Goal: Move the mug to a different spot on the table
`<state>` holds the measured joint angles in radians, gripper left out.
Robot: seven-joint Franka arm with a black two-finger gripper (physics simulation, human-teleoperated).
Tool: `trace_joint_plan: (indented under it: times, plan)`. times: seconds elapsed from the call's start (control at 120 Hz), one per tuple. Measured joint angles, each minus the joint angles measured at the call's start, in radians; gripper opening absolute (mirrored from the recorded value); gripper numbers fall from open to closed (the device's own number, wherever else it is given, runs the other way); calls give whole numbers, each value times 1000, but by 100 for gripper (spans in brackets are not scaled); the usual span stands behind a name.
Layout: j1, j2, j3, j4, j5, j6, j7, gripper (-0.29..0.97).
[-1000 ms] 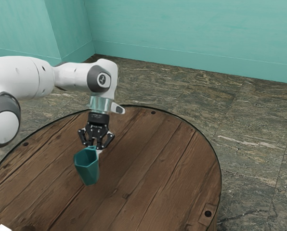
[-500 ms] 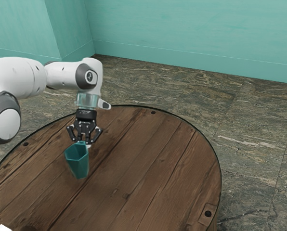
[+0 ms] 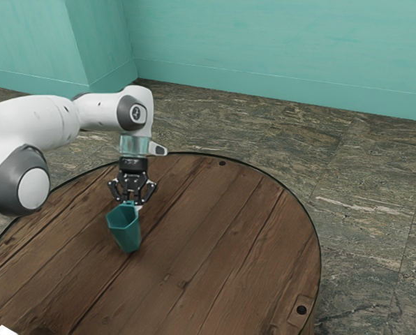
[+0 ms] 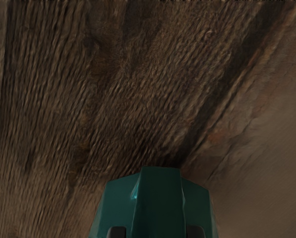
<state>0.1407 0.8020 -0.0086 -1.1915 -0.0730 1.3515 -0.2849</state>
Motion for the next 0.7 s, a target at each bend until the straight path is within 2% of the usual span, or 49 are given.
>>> trace_joint_plan:
  times: [0.567,0.7]
  plan:
    - [7,41,-12,43,2,16,25,-1]
    - [12,38,-11,30,-9,21,26,28]
